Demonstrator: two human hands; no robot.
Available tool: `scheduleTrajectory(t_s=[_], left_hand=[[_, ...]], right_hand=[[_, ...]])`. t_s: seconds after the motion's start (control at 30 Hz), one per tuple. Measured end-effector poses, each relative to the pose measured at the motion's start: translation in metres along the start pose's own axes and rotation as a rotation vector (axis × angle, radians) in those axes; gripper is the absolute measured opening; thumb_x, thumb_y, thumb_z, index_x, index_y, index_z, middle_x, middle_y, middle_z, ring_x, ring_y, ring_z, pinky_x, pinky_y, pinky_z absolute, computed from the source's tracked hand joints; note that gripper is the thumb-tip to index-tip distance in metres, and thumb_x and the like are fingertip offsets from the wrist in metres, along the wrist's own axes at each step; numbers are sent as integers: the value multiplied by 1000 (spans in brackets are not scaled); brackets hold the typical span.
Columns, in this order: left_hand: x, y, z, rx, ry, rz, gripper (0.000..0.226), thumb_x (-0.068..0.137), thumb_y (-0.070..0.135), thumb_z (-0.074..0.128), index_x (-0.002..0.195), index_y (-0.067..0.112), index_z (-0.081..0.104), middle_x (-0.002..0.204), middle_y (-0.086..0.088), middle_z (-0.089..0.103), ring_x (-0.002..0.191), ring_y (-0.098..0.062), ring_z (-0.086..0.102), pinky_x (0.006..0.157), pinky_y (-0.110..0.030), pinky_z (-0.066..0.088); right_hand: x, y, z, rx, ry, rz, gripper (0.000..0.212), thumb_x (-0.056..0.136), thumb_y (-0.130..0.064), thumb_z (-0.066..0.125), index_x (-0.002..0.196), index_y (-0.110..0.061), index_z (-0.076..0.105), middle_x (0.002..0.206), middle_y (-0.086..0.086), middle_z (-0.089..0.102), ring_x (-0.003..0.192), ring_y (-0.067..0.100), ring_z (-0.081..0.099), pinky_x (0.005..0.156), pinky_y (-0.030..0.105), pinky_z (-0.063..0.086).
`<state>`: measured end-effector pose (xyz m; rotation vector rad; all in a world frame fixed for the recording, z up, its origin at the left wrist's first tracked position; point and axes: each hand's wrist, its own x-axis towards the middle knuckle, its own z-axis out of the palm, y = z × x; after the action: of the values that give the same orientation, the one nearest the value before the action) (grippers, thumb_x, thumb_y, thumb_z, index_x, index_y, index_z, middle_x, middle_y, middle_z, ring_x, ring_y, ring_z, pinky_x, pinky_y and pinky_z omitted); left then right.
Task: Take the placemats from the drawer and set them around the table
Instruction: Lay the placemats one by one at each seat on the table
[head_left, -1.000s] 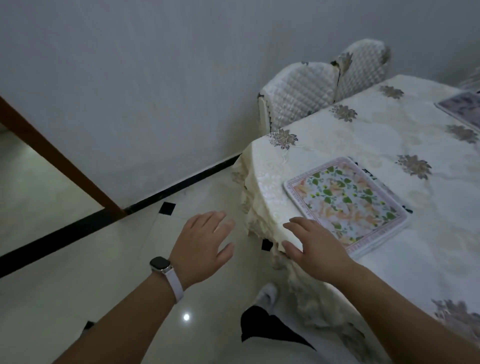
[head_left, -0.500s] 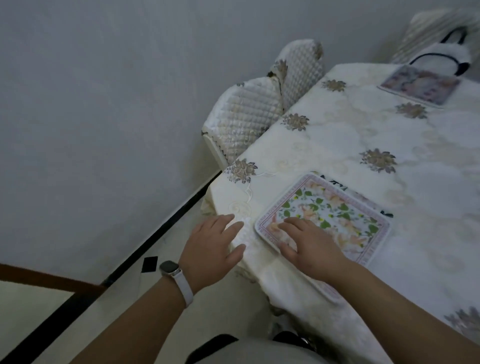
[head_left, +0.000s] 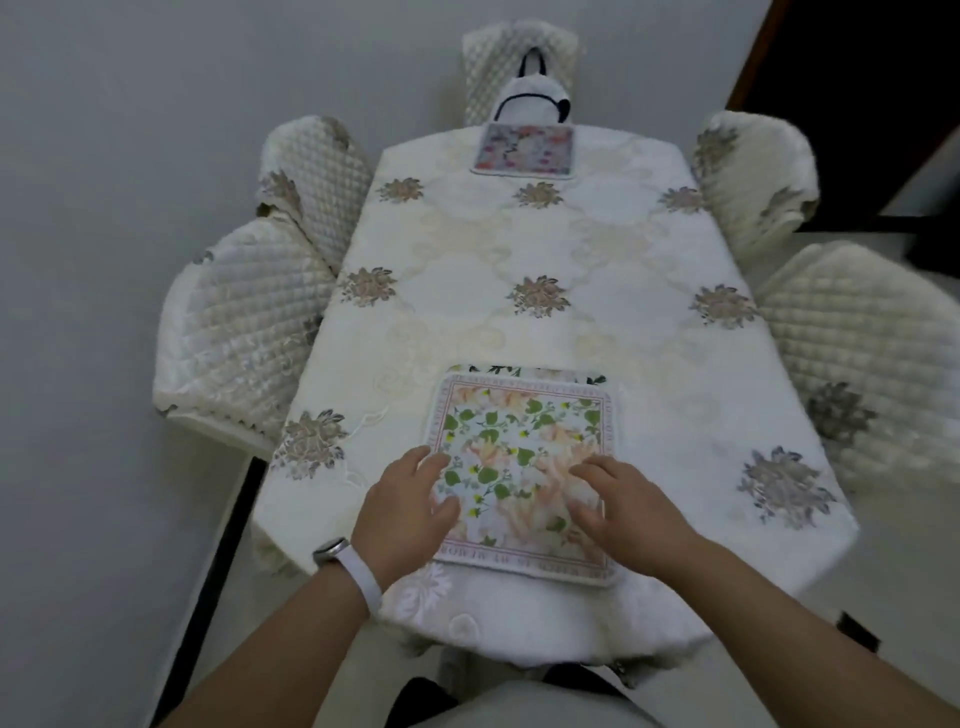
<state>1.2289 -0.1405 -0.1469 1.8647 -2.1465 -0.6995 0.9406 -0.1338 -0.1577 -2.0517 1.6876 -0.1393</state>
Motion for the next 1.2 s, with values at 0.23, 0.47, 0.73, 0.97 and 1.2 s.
scheduleTrajectory(t_s=[0.23,0.47,0.73,0.97,1.2], left_hand=[[47,-22,18,-208,-135,-77,50,95,32,59,141,18,47,148,-3,42,134,-21,42,107,-34,36],[71,-38,26,-501,-127,-433,49,96,36,56,141,18,47,148,-10,45,92,-14,57,74,-27,45],[77,-28,44,-661,-101,-573,60,96,24,56,149,13,31,126,-3,52,79,-14,62,58,-25,49],[74,-20,51,-649,62,-589,44,90,16,65,130,7,51,116,-10,63,90,-30,67,65,-41,60],[71,-17,59,-753,-42,-576,28,93,6,57,114,24,58,95,9,66,75,-10,65,46,-14,47]], right_hand=[[-22,16,27,332,22,406,47,97,-46,52,138,-25,50,143,-6,46,126,11,47,100,25,36],[0,22,34,656,103,700,50,94,-39,56,140,-20,46,143,7,46,116,20,53,84,32,43],[17,22,41,843,144,852,54,94,-35,57,142,-16,40,113,-3,55,85,4,54,66,27,43],[24,29,42,929,214,938,53,94,-28,57,142,-12,44,125,4,57,104,22,56,81,34,44],[19,37,40,918,248,899,17,90,-16,57,104,-23,63,90,-1,69,70,16,69,54,29,53]])
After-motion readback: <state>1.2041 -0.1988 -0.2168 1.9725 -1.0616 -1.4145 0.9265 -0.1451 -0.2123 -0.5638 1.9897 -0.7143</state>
